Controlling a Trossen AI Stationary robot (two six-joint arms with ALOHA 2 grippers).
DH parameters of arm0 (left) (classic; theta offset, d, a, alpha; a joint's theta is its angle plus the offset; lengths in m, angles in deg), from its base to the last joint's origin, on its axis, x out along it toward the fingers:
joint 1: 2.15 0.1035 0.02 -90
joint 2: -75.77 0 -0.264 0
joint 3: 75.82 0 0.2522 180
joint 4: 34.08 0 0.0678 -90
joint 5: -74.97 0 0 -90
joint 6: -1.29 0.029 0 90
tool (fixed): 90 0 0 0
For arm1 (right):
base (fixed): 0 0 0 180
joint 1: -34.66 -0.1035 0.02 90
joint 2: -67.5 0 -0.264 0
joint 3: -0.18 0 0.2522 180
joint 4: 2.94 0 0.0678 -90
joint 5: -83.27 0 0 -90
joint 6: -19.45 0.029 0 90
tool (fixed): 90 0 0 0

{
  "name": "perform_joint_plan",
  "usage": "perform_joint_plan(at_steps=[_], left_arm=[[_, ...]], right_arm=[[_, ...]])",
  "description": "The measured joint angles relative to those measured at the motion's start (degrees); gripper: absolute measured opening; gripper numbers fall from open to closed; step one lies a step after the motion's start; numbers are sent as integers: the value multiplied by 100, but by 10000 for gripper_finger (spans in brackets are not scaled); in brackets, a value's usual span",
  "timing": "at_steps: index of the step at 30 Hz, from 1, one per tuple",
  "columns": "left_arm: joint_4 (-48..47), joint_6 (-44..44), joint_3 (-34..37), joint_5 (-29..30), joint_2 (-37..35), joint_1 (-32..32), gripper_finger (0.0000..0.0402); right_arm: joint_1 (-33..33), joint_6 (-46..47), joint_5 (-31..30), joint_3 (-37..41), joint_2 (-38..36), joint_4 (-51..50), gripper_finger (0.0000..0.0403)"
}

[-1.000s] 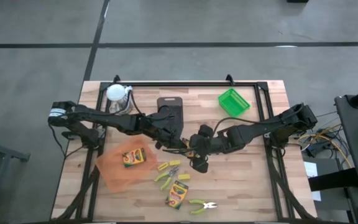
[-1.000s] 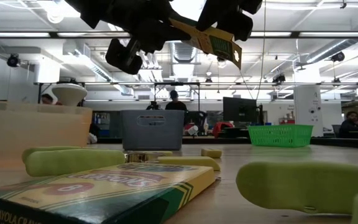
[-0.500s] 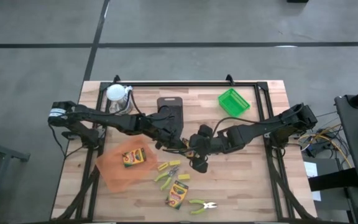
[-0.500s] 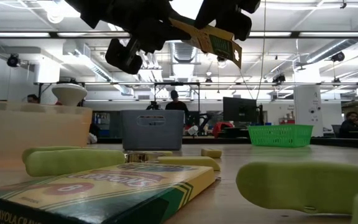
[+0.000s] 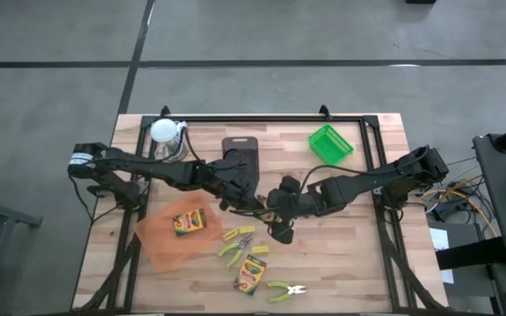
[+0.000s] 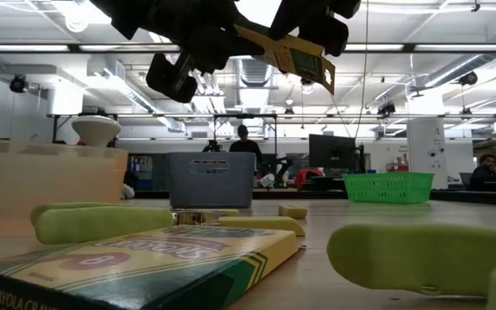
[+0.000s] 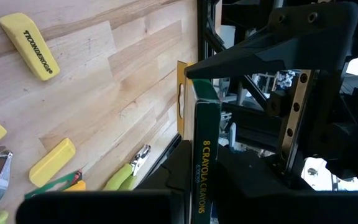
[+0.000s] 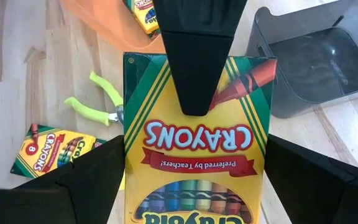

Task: Pick & Place School Supplies
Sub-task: Put the pack of crayons into the orange bin

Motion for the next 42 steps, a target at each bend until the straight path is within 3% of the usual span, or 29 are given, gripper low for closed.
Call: perform_joint_plan(at_steps=[25, 42], left_arm=[[-2, 161, 0, 10, 0, 2, 38], [-2, 174, 0, 40, 0, 2, 38]], right_arm=[[-4, 17, 39, -2, 0, -254, 354], [-55, 365, 337, -13, -4, -955, 354]])
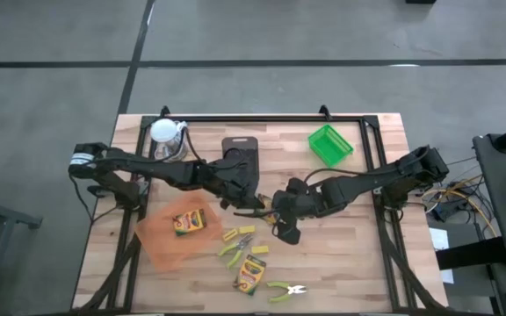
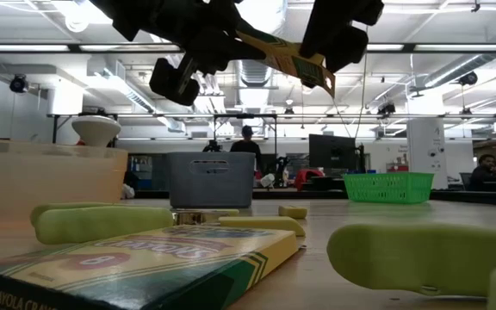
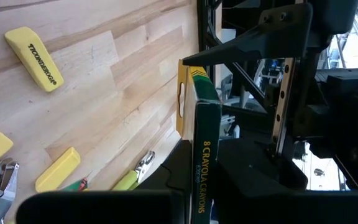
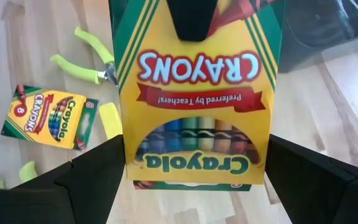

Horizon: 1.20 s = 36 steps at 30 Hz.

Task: Pick & Place School Supplies
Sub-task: Put the pack of crayons into the orange bin

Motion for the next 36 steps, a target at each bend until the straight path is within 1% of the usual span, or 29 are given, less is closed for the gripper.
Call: perform_joint_plan(at_steps=[4, 9, 15, 26, 36], left_arm=[[7, -2, 0, -34, 0, 0, 38], [63, -2, -6, -92, -1, -2, 38], [-59, 21, 6, -90, -1, -2, 38], [-15, 39, 7, -68, -4, 0, 38], [-169, 352, 7, -28, -14, 4, 38]], right_arm=[[4, 0, 228, 0, -34, -2, 354], [-17, -4, 262, 15, -205, 79, 354], [-25, -28, 283, 20, -497, 149, 354], [-22, -52, 259, 17, -772, 168, 354], [-17, -50, 196, 17, -1121, 171, 354]])
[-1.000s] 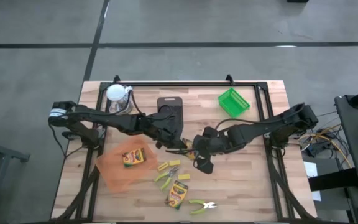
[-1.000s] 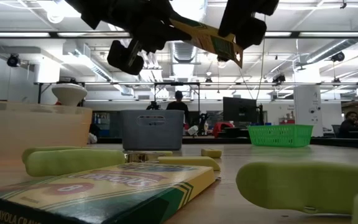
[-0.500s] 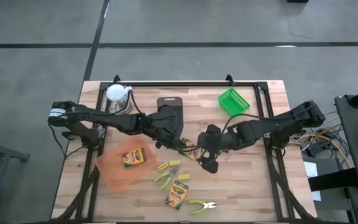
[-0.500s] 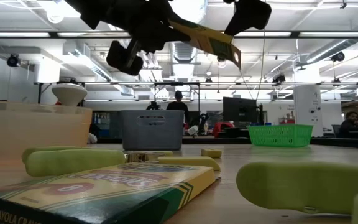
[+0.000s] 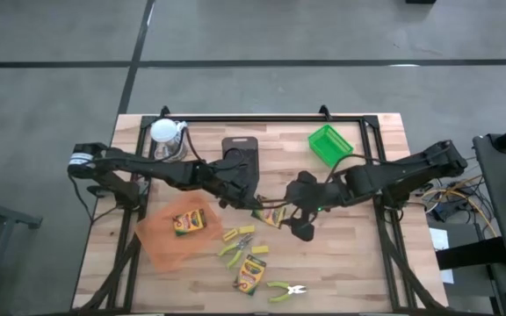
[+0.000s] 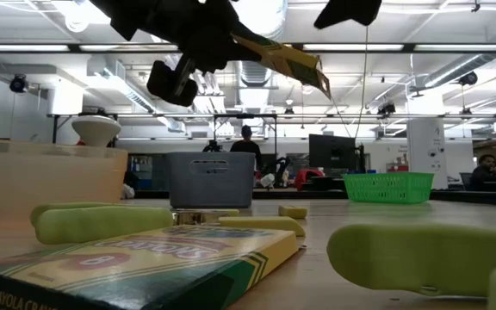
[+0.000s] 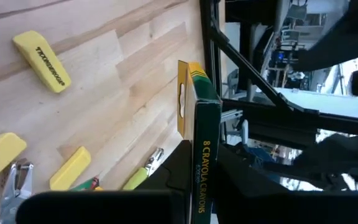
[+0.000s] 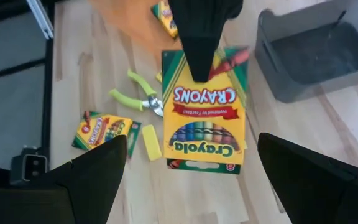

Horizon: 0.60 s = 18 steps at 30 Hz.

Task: Pick & Place School Supplies
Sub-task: Put the pack of crayons into the orange bin

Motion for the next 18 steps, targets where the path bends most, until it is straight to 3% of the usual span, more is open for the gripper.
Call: perform_joint_plan(at_steps=[9, 18], left_arm=[[-1367, 463, 0, -93, -565, 121, 37], [-3282, 681, 0, 449, -1815, 175, 37]], right_arm=[[-11, 28, -106, 0, -558, 6, 354], [-9, 25, -112, 77, -845, 15, 354]])
